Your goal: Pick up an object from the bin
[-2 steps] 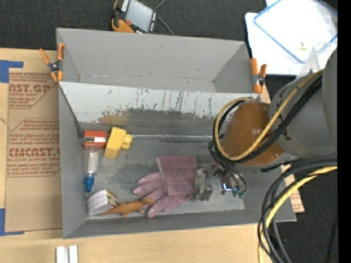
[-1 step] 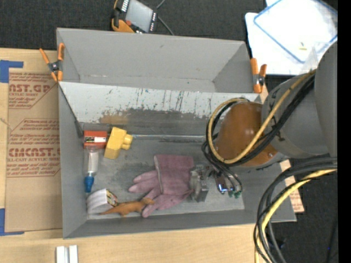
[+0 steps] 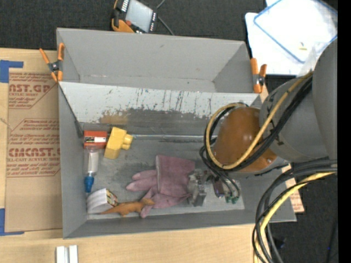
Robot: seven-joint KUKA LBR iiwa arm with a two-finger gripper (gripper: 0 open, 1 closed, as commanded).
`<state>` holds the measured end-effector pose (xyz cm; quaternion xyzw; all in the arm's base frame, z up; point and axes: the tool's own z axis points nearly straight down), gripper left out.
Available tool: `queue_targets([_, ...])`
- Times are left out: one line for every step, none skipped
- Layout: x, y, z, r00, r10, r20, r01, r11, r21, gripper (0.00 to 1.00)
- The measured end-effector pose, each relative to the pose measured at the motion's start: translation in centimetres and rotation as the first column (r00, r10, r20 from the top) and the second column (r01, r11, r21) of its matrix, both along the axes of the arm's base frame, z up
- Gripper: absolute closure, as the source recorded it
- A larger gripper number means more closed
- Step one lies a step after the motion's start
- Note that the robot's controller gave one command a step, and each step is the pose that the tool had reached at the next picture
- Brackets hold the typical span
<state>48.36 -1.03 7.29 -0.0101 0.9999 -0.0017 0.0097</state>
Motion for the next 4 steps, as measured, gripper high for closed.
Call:
queue_targets([-0.1,0.6,-0.2,1.000,0.029,0.002,-0.029,1.000,-0.003,1.00])
queue_targets([1.2,0.3,9.5,1.000,0.003,-0.003,-0.003,1.000,0.000,1.00])
queue_targets([0.7,1.8,-0.5,0.999,0.048,-0.008,-0.048,0.999,-0.002,0.00])
queue_targets([0.7,1.9,-0.2,0.999,0.049,-0.006,-0.049,0.999,-0.002,1.00])
